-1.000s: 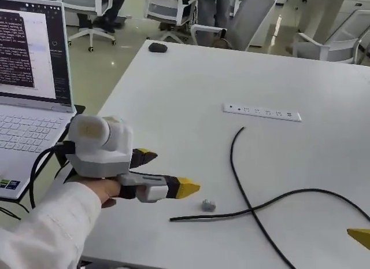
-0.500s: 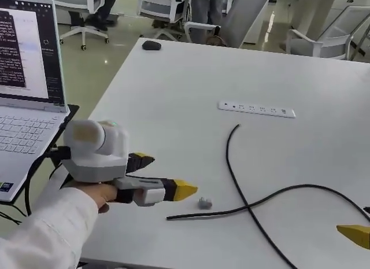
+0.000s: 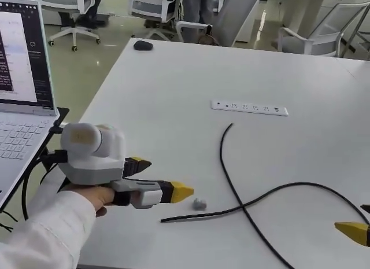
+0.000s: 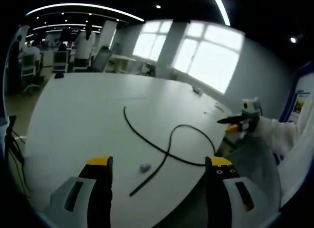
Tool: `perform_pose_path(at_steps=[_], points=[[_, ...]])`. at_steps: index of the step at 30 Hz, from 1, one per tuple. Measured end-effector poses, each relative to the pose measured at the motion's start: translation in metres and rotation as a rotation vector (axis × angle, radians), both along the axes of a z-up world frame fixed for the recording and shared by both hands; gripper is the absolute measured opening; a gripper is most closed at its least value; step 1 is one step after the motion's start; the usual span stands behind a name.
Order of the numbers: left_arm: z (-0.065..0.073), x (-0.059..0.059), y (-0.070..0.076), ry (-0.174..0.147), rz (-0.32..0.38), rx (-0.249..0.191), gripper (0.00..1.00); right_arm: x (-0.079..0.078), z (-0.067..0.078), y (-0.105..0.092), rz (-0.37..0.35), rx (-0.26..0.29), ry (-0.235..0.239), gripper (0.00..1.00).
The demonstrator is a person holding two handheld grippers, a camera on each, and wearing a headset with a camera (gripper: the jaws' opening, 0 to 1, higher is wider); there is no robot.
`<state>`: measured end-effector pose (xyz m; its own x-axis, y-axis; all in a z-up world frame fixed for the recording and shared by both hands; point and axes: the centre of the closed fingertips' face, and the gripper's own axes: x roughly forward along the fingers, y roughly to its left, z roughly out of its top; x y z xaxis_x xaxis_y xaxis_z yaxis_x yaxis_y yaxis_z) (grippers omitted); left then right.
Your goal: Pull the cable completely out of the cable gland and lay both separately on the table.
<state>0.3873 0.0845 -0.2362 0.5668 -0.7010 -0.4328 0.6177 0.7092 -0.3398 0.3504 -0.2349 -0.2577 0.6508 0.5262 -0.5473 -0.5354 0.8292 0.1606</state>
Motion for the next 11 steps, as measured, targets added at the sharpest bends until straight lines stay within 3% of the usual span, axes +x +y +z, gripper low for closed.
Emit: perform_pose_path(at_steps=[11], points=[[-0.0025,-0.0011,-0.0018,0.006,0.001,0.002,0.78,0.0004,-0.0001,0.0007,0.008,0.000,0.001,0.61]])
